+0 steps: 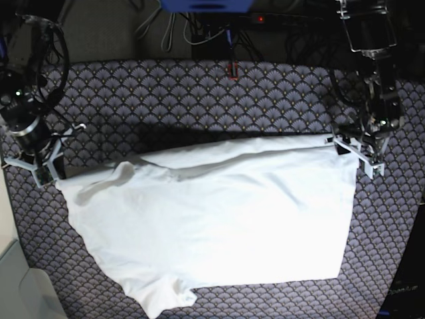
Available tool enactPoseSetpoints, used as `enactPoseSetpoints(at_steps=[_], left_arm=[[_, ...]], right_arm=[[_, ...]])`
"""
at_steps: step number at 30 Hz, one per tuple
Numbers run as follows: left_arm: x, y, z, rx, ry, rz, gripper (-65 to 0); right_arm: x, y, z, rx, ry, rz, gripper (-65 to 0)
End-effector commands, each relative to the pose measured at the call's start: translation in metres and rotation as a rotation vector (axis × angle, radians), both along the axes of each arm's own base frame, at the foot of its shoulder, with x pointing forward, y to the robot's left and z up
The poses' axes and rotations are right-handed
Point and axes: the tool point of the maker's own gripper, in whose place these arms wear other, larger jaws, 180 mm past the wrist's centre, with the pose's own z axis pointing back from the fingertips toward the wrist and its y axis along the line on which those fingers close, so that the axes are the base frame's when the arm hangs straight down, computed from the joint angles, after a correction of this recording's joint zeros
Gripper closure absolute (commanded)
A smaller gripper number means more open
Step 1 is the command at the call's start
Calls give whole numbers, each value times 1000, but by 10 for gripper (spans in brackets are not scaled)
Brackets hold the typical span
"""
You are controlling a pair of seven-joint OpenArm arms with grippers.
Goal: Fold the T-shirt properly
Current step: 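Hold the shirt edge with both grippers and pull it taut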
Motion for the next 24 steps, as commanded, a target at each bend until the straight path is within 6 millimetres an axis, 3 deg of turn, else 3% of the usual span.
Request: enactPoseSetpoints(at_steps=[1,7,14,24], left_arm=[[6,5,12,13,-17,-5,-364],[8,-1,31,36,-68,-31,-365],[3,2,15,20,-29,-14,-365],[0,2,7,15,-7,-7,-357]], right_arm=[[7,-3,16,-9,-54,3,0],[7,-3,16,-9,-54,3,0],[7,-3,15,-7,-51,1,0],[8,-3,2,12,-21,1,0]])
